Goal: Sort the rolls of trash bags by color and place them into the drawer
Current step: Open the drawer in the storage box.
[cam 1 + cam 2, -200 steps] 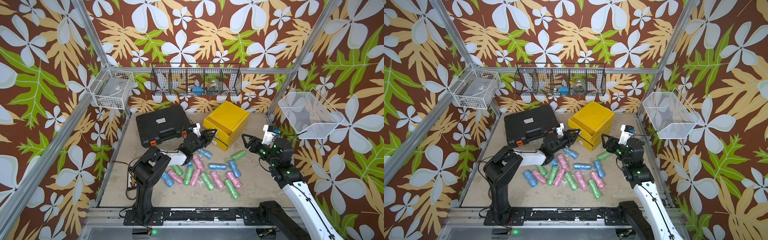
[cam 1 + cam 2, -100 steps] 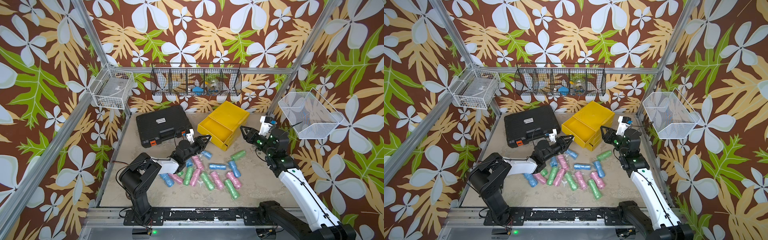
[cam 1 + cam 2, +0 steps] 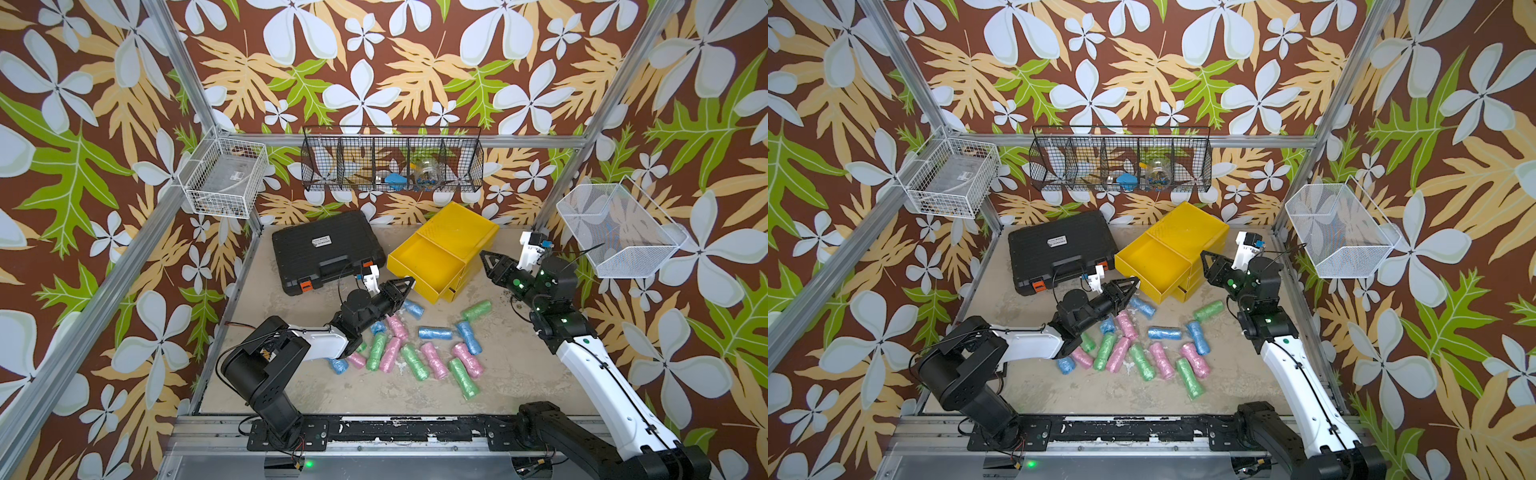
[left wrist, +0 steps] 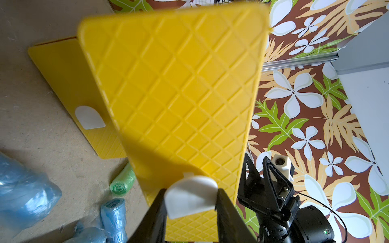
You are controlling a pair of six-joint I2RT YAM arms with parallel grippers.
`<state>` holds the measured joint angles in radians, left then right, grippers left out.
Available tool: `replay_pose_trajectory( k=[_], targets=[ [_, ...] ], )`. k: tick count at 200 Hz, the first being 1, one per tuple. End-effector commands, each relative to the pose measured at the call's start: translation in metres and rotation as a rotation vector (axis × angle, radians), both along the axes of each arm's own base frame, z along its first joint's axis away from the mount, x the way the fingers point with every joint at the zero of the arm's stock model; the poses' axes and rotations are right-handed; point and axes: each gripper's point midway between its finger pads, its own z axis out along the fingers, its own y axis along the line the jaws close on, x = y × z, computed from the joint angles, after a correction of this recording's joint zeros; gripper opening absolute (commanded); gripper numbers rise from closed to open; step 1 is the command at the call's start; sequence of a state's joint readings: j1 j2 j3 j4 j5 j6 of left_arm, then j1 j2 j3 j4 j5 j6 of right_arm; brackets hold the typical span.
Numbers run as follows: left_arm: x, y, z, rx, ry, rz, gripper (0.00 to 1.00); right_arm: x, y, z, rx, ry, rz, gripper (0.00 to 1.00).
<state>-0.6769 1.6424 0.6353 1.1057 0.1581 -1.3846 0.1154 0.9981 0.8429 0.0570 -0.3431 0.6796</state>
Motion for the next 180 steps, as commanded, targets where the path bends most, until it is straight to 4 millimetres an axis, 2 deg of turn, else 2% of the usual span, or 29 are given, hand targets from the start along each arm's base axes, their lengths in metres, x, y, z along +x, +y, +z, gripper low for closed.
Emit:
replay_pose_trajectory(
  k=[1, 23, 56, 87, 111, 144, 160, 180],
  targets=[
    [-0.001, 0.003, 0.004, -0.009, -0.026, 0.006, 0.39, -0.001, -0.001, 0.003, -0.004, -0.015, -0.007, 0.48],
    [-0.002, 0.005, 0.0, 0.001, -0.012, 0.013, 0.54, -0.002, -0.004, 0.001, -0.02, -0.007, -0.018, 0.58],
    [-0.005, 0.016, -0.007, 0.051, 0.018, 0.05, 0.65, -0.007, -0.009, -0.01, -0.065, 0.044, -0.041, 0.7],
    [-0.015, 0.034, -0.015, 0.121, 0.055, 0.091, 0.67, -0.019, -0.015, -0.026, -0.122, 0.12, -0.052, 0.71],
    [-0.025, 0.048, -0.019, 0.198, 0.058, 0.113, 0.67, -0.035, -0.012, -0.044, -0.128, 0.182, -0.018, 0.65],
    [-0.046, 0.051, -0.025, 0.405, 0.001, 0.014, 0.65, -0.059, 0.009, -0.083, -0.145, 0.297, 0.097, 0.54],
    [-0.06, 0.047, -0.036, 0.527, -0.015, -0.088, 0.62, -0.074, 0.033, -0.106, -0.168, 0.364, 0.2, 0.51],
    [-0.082, 0.052, -0.064, 0.672, 0.015, -0.198, 0.58, -0.094, 0.062, -0.129, -0.221, 0.428, 0.298, 0.46]
  ],
)
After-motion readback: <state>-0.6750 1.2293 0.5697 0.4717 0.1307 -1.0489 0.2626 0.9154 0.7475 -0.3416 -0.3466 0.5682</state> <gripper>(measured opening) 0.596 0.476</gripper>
